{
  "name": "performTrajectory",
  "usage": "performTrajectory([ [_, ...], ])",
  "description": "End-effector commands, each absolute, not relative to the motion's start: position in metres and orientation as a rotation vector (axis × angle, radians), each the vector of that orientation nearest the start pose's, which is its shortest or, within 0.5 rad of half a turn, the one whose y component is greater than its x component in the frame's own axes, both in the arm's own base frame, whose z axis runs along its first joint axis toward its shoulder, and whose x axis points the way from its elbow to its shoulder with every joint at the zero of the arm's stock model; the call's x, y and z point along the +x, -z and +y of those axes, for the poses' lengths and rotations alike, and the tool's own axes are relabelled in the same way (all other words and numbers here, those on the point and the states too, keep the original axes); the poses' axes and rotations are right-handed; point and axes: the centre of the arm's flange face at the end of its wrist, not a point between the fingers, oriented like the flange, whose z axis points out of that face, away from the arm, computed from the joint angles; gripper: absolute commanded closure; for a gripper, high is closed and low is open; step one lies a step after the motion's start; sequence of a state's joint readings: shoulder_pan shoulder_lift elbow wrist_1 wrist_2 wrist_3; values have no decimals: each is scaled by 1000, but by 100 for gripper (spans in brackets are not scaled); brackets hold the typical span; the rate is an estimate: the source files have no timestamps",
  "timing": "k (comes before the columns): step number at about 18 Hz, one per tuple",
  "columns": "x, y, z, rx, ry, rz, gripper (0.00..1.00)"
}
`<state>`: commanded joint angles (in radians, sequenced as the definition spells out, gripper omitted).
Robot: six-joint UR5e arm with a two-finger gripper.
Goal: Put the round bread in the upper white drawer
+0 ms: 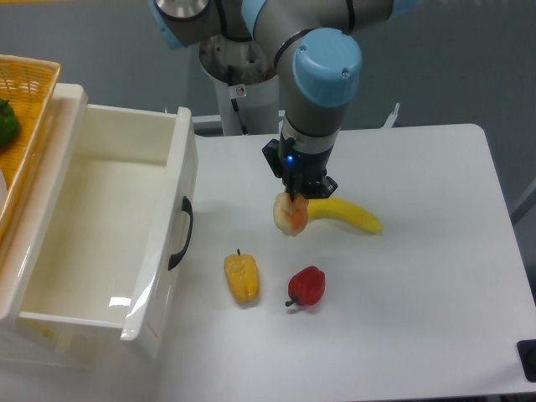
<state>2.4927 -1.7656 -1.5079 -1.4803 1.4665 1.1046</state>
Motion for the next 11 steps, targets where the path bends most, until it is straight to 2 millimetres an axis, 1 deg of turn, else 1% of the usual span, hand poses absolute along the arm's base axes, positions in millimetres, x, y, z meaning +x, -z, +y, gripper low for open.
performTrajectory([
  [2,-365,-426,456,-3060,137,265,90],
  [3,-362,-430,456,-3052,132,255,90],
  [5,-357,-446,452,-3027,113,186,90],
  [7,-355,-453,451,-3003,120,135,90],
  [8,-352,-458,451,-2985,126,99,90],
  [11,-342,-473,452,-2906,191,-85,90],
])
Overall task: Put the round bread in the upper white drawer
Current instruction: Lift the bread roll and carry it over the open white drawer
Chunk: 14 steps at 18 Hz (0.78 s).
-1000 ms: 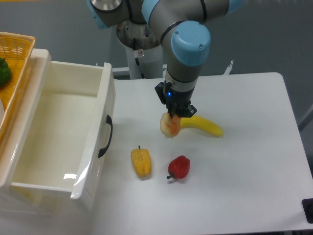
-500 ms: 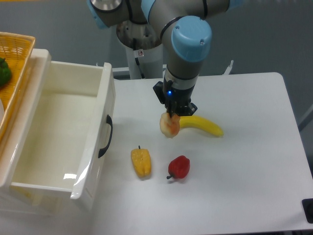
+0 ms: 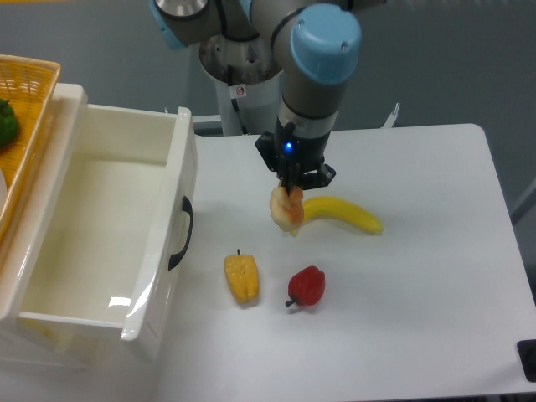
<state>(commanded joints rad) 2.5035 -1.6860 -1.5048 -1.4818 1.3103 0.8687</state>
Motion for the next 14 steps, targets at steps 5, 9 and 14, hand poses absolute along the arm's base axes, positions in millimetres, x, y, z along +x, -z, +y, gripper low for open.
performTrajectory([
  [5,-328,-491,450,-2836,247,-229,90],
  [9,-307,-519,448,-2742,289,-300,90],
  [14,-282,-533,455,-2700,326,-281,89],
])
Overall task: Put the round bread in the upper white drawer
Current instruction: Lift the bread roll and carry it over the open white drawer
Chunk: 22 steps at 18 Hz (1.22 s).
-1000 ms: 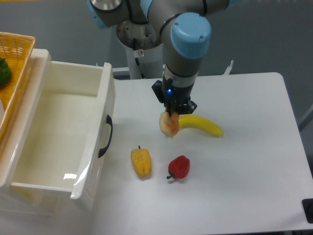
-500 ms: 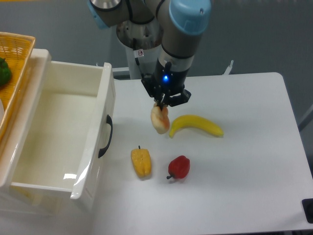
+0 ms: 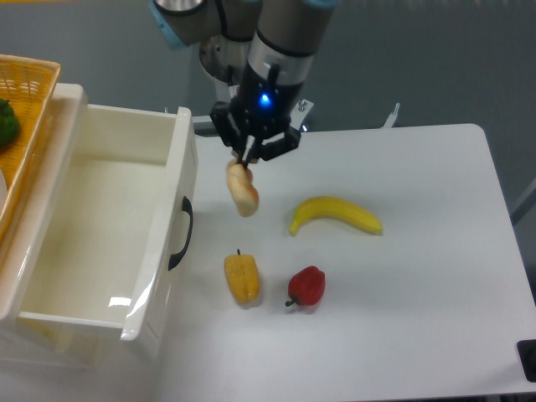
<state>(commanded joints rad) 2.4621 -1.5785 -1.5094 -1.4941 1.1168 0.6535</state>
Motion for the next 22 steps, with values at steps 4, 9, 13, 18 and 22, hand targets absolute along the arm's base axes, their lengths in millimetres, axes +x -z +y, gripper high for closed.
performTrajectory([
  [4,-251,-535,469,-2723,357,-205,89],
  [9,-219,-534,483,-2722,397,-126,89],
  [13,-204,-536,489,-2707,429,-117,89],
  [18,-193,-534,493,-2714,441,-89,89],
  [22,-185,-525,502,-2728,464,-62,81],
])
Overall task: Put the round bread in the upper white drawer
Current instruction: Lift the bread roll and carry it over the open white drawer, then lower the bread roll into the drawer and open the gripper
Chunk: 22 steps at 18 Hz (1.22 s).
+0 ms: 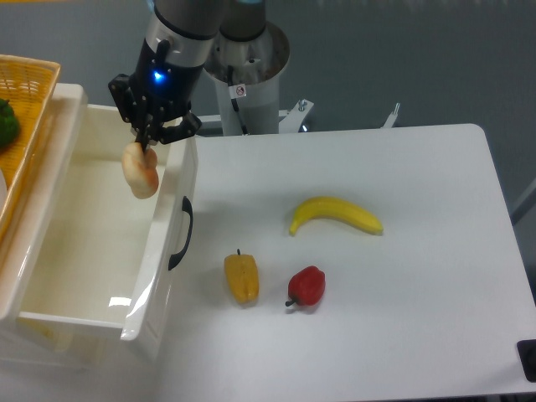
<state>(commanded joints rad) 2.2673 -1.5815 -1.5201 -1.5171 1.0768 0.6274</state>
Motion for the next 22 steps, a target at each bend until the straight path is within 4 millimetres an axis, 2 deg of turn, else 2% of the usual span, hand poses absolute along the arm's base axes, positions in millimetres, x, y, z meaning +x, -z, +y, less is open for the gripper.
performTrajectory([
  [3,-185,-512,509,-2740,486,-54,73],
  [6,-174,-500,519,-2757,514,-24,56],
  [8,-175,-493,524,-2766,524,-14,28],
  [9,-173,-494,525,-2765,523,-7,22],
  [12,-168,-496,525,-2763,523,11,16],
  [13,-164,-496,527,-2764,522,24,3],
  [22,-163,-500,525,-2759,515,27,1],
])
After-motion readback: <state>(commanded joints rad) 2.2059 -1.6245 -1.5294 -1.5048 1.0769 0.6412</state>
